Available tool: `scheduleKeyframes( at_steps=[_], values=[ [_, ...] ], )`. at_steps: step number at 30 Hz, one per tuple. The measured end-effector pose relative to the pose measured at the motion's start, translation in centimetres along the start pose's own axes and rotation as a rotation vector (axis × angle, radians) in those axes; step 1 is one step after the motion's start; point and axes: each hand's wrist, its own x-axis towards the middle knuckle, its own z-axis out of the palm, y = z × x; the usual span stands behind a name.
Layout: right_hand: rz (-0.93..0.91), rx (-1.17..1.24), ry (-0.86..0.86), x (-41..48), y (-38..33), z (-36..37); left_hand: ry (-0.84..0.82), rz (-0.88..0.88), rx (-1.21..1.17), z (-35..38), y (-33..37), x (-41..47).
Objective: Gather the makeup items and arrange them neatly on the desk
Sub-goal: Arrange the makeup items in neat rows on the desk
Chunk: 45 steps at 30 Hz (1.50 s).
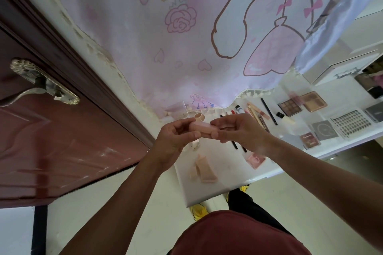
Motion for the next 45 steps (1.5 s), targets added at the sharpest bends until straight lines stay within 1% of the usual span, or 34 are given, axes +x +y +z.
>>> scheduleKeyframes(
  at_steps=[9, 12, 16, 19, 22, 27, 30, 36, 40, 45],
  values=[
    [-0.030, -0.046, -0.018, 0.3, -0.2, -0.7, -0.038, 0.036, 0.004, -0.2, -0.3, -0.2],
    [-0.062, -0.073, -0.010, 0.3, -0.2, -0.5, -0.088, 0.026, 0.026, -0.4, -0.6, -0.2],
    [-0.083, -0.157, 0.088, 0.5, 0.6, -0.4, -0.081, -0.048, 0.030, -0.5, -1.4, -0.2],
    [-0.076, -0.195, 0.150, 0.8, 1.7, -1.0, -0.069, -0.089, 0.094, -0.6, -2.4, -0.4],
    [-0.026, -0.171, 0.164, 0.9, 2.7, -1.9, -0.069, -0.137, 0.188, -0.4, -3.9, -0.5],
    [0.026, -0.157, 0.186, 0.7, 5.6, -3.0, 0.008, -0.234, 0.329, 0.5, -7.4, -0.1],
    [0.077, -0.192, 0.162, 0.7, 7.9, -3.6, 0.075, -0.302, 0.343, 1.5, -9.8, 0.0],
    [0.136, -0.409, 0.021, 2.0, 11.6, -5.6, 0.184, -0.443, 0.357, 4.2, -13.9, 0.7],
    [0.133, -0.563, -0.079, 3.8, 13.5, -6.5, 0.280, -0.498, 0.336, 6.3, -14.9, 1.5],
    [0.100, -0.658, -0.208, 6.4, 13.8, -6.6, 0.424, -0.532, 0.365, 7.2, -16.2, 1.6]
  ],
)
